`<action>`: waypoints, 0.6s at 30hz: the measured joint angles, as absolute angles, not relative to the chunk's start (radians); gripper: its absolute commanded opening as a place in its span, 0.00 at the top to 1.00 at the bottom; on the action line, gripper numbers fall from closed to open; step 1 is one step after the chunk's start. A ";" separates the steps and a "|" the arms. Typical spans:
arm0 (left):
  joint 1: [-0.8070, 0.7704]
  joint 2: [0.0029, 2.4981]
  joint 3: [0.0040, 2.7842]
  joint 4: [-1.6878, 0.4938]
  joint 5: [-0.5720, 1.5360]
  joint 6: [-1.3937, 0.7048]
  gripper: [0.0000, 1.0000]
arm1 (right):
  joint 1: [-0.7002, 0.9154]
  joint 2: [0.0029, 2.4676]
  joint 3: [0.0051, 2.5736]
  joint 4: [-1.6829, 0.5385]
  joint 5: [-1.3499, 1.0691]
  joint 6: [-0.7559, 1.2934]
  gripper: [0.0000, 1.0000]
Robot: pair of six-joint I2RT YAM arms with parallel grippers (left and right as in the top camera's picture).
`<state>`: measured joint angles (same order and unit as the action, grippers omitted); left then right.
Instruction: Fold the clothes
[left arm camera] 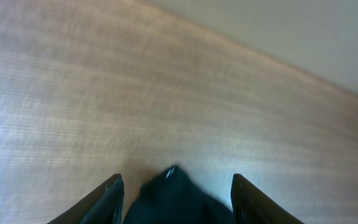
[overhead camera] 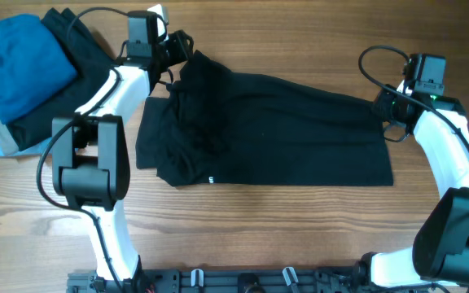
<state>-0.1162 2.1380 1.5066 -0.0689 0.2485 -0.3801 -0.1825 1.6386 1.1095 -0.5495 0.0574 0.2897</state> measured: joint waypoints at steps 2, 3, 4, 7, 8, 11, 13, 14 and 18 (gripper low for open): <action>-0.134 2.178 1.508 0.015 0.235 -0.380 0.47 | -0.183 1.639 1.110 -0.558 0.057 0.290 0.96; -0.141 2.200 1.508 0.041 0.233 -0.380 0.47 | -0.183 1.639 1.110 -0.563 0.057 0.290 0.96; -0.154 2.241 1.507 0.057 0.232 -0.380 0.47 | -0.183 1.639 1.110 -0.562 0.057 0.290 0.96; -0.179 2.288 1.507 0.063 0.227 -0.380 0.65 | -0.183 1.639 1.110 -0.562 0.058 0.290 0.96; -0.185 2.295 1.507 0.065 0.221 -0.380 0.96 | -0.183 1.639 1.110 -0.563 0.057 0.290 0.96; -0.189 2.306 1.507 0.062 0.209 -0.380 0.96 | -0.183 1.639 1.110 -0.572 0.057 0.290 0.96; -0.189 2.307 1.507 0.088 0.206 -0.380 0.96 | -0.183 1.639 1.110 -0.573 0.057 0.290 0.96; -0.189 2.305 1.507 0.103 0.206 -0.380 0.96 | -0.183 1.639 1.110 -0.573 0.057 0.290 0.96; -0.185 2.225 1.507 0.091 0.206 -0.380 0.96 | -0.183 1.639 1.110 -0.563 0.058 0.290 0.96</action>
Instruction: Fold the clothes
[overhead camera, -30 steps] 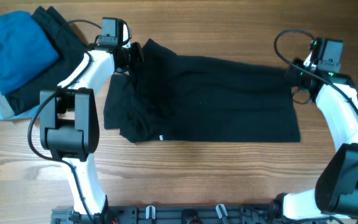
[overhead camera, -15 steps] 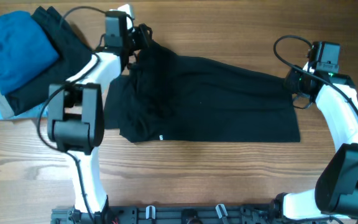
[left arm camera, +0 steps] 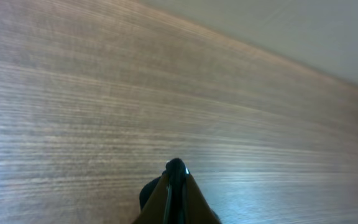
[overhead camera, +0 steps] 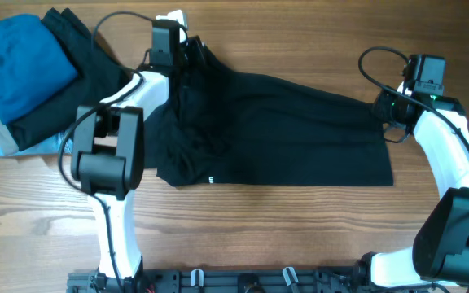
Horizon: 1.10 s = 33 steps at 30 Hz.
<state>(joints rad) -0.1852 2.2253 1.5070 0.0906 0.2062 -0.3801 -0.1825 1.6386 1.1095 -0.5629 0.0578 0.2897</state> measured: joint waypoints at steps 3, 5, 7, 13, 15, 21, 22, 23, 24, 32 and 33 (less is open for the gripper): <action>-0.180 2.087 1.510 -0.160 0.205 -0.380 0.96 | -0.183 1.639 1.110 -0.551 0.091 0.290 0.96; -0.178 1.976 1.510 -0.331 0.204 -0.371 0.96 | -0.183 1.639 1.110 -0.550 0.114 0.289 0.96; -0.177 1.877 1.509 -0.499 0.192 -0.361 0.96 | -0.183 1.639 1.110 -0.554 0.126 0.289 0.96; -0.128 1.728 1.513 -0.944 0.153 -0.354 0.96 | -0.184 1.639 1.110 -0.653 0.139 0.290 0.96; -0.094 1.729 1.509 -1.053 0.153 -0.354 0.96 | -0.191 1.639 1.109 -0.702 0.141 0.290 0.96; -0.055 1.729 1.509 -1.199 0.218 -0.354 0.96 | -0.224 1.639 1.109 -0.783 0.208 0.290 0.96; -0.063 1.729 1.509 -1.237 0.223 -0.354 0.96 | -0.224 1.639 1.109 -0.801 0.213 0.290 0.95; -0.070 1.729 1.509 -1.254 0.229 -0.354 0.96 | -0.224 1.639 1.109 -0.812 0.215 0.290 0.95; -0.073 1.729 1.509 -1.271 0.231 -0.354 0.96 | -0.224 1.639 1.109 -0.818 0.218 0.289 0.94; -0.078 1.729 1.508 -1.361 0.233 -0.350 0.74 | -0.226 1.639 1.109 -0.865 0.237 0.289 0.69; -0.078 1.729 1.508 -1.362 0.233 -0.350 0.73 | -0.226 1.639 1.109 -0.866 0.237 0.285 0.63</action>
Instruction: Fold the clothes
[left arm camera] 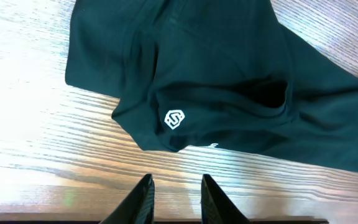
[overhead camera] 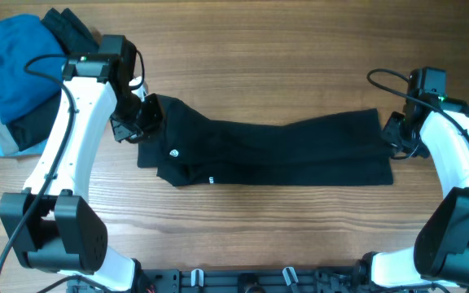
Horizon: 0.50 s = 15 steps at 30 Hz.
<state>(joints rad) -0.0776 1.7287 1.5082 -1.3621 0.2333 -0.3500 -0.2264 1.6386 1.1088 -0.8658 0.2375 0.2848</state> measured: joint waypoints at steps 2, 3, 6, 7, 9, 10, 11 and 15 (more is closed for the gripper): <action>-0.078 1.729 1.508 -1.360 0.233 -0.350 0.65 | -0.226 1.639 1.109 -0.879 0.240 0.287 0.51; -0.078 1.729 1.508 -1.357 0.233 -0.349 0.60 | -0.226 1.639 1.109 -0.881 0.239 0.288 0.49; -0.078 1.729 1.508 -1.329 0.233 -0.352 0.55 | -0.226 1.639 1.109 -0.902 0.237 0.286 0.41; -0.078 1.729 1.508 -1.316 0.233 -0.350 0.55 | -0.226 1.639 1.109 -0.905 0.225 0.258 0.34; -0.084 1.734 1.508 -1.299 0.233 -0.350 0.54 | -0.230 1.639 1.109 -0.905 0.144 0.178 0.31; -0.098 1.745 1.508 -1.283 0.233 -0.350 0.54 | -0.231 1.639 1.109 -0.904 0.054 0.105 0.30; -0.109 1.753 1.508 -1.278 0.233 -0.350 0.54 | -0.231 1.639 1.109 -0.901 0.032 0.089 0.30; -0.142 1.774 1.508 -1.271 0.233 -0.350 0.53 | -0.231 1.667 1.109 -0.889 -0.026 0.027 0.19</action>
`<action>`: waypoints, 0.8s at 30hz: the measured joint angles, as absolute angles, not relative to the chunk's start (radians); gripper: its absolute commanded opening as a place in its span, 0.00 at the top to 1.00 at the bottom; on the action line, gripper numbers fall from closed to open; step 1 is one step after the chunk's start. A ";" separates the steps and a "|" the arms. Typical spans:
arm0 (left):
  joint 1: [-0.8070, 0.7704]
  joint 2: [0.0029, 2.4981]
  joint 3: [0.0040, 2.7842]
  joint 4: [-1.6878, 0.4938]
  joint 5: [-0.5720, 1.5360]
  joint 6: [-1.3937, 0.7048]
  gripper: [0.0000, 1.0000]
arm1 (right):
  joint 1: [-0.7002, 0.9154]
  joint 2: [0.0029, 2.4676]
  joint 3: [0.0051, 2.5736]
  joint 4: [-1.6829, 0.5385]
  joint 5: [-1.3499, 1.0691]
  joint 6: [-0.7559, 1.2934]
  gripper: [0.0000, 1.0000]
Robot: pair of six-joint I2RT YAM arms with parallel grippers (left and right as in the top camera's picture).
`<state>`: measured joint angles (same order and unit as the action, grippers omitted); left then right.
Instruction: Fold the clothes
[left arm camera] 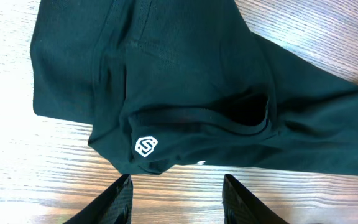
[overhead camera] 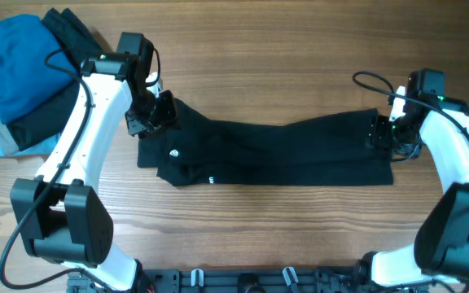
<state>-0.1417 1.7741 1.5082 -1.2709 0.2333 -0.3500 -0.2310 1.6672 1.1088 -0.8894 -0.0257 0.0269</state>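
Note:
A black garment lies across the middle of the table as a long strip doubled lengthwise. A small white logo shows near its left end. My left gripper hovers over that left end. In the left wrist view the left gripper is open, its fingers wide apart over bare wood with nothing between them. My right gripper sits at the strip's upper right corner. Its jaws are hidden from the overhead view.
A pile of blue and black clothes lies at the far left corner of the wooden table. Cables loop off both arms near the wrists. The arm bases stand at the near edge.
My left gripper's jaws stand wider apart than before, and the arm has shifted a little right along the cloth's left end. The right gripper has moved slightly left onto the cloth's corner. The garment lies unchanged.
The garment first lay spread wide, my left gripper open around its far left corner and the right one at its far right corner. The left gripper then shut on the cloth. Later the far half lay over the near half, the left jaws slightly apart above it, now fully open.

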 measured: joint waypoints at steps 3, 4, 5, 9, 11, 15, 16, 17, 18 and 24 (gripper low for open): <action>-0.142 1.775 1.508 -1.271 0.233 -0.350 0.53 | -0.231 1.753 1.109 -0.886 0.018 0.029 0.18; -0.141 1.775 1.508 -1.271 0.233 -0.350 0.53 | -0.231 1.766 1.108 -0.878 0.031 0.036 0.18; -0.142 1.775 1.508 -1.271 0.233 -0.350 0.53 | -0.231 1.769 1.108 -0.871 0.039 0.041 0.18; -0.141 1.775 1.508 -1.271 0.233 -0.350 0.53 | -0.231 1.769 1.108 -0.834 0.052 0.059 0.31; -0.141 1.775 1.508 -1.271 0.233 -0.350 0.53 | -0.231 1.769 1.108 -0.830 0.040 0.066 0.48; -0.141 1.775 1.508 -1.271 0.233 -0.350 0.53 | -0.231 1.769 1.108 -0.850 0.027 0.075 0.96; -0.141 1.775 1.508 -1.271 0.233 -0.350 0.52 | -0.231 1.769 1.108 -0.869 0.026 0.079 0.96; -0.141 1.775 1.508 -1.271 0.233 -0.350 0.52 | -0.232 1.769 1.108 -0.895 0.026 0.086 0.96; -0.141 1.775 1.508 -1.271 0.233 -0.350 0.52 | -0.232 1.769 1.108 -0.936 0.026 0.105 0.96; -0.141 1.775 1.508 -1.261 0.221 -0.350 0.51 | -0.232 1.769 1.108 -1.114 0.154 0.229 0.46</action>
